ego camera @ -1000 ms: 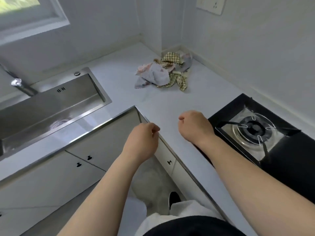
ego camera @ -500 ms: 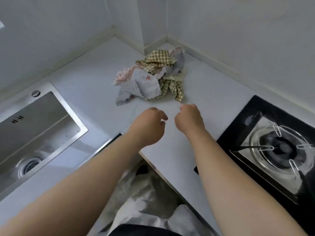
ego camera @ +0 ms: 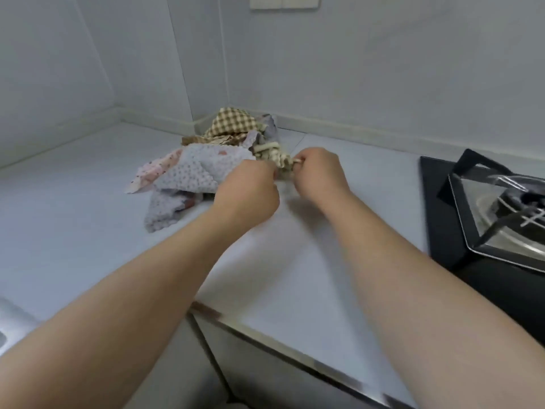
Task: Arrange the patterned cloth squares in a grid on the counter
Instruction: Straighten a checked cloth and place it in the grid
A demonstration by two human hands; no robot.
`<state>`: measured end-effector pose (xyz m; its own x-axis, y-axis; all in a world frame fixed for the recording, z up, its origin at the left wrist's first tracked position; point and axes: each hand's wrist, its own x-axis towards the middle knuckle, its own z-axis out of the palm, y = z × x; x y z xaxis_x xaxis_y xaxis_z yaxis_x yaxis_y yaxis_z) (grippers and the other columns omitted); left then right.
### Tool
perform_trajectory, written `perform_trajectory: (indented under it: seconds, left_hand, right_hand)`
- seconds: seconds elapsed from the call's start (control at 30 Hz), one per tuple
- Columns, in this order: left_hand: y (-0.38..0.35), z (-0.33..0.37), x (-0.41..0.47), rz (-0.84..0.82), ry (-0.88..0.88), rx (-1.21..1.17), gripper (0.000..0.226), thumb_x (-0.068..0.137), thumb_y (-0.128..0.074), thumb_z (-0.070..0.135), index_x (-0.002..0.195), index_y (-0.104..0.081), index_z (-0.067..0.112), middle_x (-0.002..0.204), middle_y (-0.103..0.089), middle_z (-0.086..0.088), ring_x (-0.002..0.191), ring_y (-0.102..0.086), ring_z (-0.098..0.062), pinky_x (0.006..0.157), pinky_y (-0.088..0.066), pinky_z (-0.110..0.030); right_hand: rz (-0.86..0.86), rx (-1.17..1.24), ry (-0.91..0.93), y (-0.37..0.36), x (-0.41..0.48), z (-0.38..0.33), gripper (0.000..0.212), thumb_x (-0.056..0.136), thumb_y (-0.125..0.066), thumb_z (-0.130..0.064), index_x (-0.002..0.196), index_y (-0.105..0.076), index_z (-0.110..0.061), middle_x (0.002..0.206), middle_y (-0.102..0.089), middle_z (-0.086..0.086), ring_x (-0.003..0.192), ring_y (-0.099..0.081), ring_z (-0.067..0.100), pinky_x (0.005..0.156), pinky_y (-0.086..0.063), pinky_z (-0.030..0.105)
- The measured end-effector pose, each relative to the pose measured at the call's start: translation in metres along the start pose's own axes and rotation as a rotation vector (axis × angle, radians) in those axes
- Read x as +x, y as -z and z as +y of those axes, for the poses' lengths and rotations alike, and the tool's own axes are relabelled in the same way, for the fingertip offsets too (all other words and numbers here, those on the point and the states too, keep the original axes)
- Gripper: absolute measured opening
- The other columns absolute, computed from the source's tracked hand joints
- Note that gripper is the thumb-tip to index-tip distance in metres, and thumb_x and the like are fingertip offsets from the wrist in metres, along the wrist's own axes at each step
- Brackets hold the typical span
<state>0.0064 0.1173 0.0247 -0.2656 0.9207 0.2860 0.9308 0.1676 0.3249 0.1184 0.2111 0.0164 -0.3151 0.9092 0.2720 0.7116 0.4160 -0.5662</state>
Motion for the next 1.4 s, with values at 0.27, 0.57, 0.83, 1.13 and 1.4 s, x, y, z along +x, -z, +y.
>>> perform_trajectory:
  seconds: [0.27, 0.57, 0.83, 1.13, 1.4]
  left_hand:
    - [0.053, 0.018, -0.016, 0.136, -0.116, -0.486, 0.020, 0.092, -0.063, 0.028, 0.107, -0.058, 0.016, 0.093, -0.068, -0.002, 0.083, -0.067, -0.026, 0.075, -0.056, -0.045]
    - [0.090, 0.025, -0.032, 0.013, -0.212, -0.792, 0.072, 0.082, -0.077, 0.053, 0.141, -0.045, 0.028, 0.132, -0.051, 0.011, 0.072, -0.073, -0.012, 0.083, -0.060, -0.043]
    - [0.095, 0.040, -0.042, -0.181, -0.323, -1.088, 0.050, 0.094, -0.071, 0.037, 0.140, -0.052, 0.029, 0.107, -0.069, 0.012, 0.058, -0.061, -0.010, 0.055, -0.049, -0.021]
    - [0.104, 0.041, -0.047, -0.199, -0.210, -1.127, 0.041, 0.089, -0.077, 0.034, 0.100, -0.068, -0.005, 0.092, -0.074, -0.017, 0.079, -0.071, -0.017, 0.069, -0.057, -0.029]
    - [0.136, 0.032, -0.053, -0.417, -0.276, -1.322, 0.035, 0.080, -0.077, 0.011, 0.110, -0.058, 0.009, 0.095, -0.071, -0.013, 0.090, -0.071, -0.030, 0.071, -0.060, -0.035]
  right_hand:
    - [0.166, 0.370, -0.103, 0.095, -0.036, -0.066, 0.031, 0.093, -0.059, -0.029, 0.100, -0.066, 0.001, 0.096, -0.073, 0.017, 0.087, -0.073, 0.033, 0.075, -0.061, 0.046]
    - [0.267, 0.715, -0.147, 0.141, -0.069, -0.080, 0.043, 0.094, -0.060, -0.048, 0.099, -0.073, -0.007, 0.097, -0.078, 0.008, 0.093, -0.075, 0.029, 0.094, -0.057, 0.049]
    - [0.159, 0.747, -0.113, 0.162, -0.088, -0.077, 0.046, 0.098, -0.056, -0.057, 0.096, -0.070, -0.013, 0.085, -0.078, -0.001, 0.086, -0.075, 0.019, 0.091, -0.058, 0.038]
    - [0.007, 0.462, -0.001, 0.181, -0.100, -0.065, 0.040, 0.088, -0.068, -0.058, 0.080, -0.057, -0.021, 0.076, -0.068, -0.010, 0.077, -0.067, 0.012, 0.080, -0.052, 0.031]
    - [-0.224, 0.837, 0.079, 0.215, -0.118, -0.054, 0.026, 0.081, -0.074, -0.007, 0.107, -0.072, -0.004, 0.108, -0.075, 0.012, 0.100, -0.073, 0.024, 0.094, -0.057, 0.036]
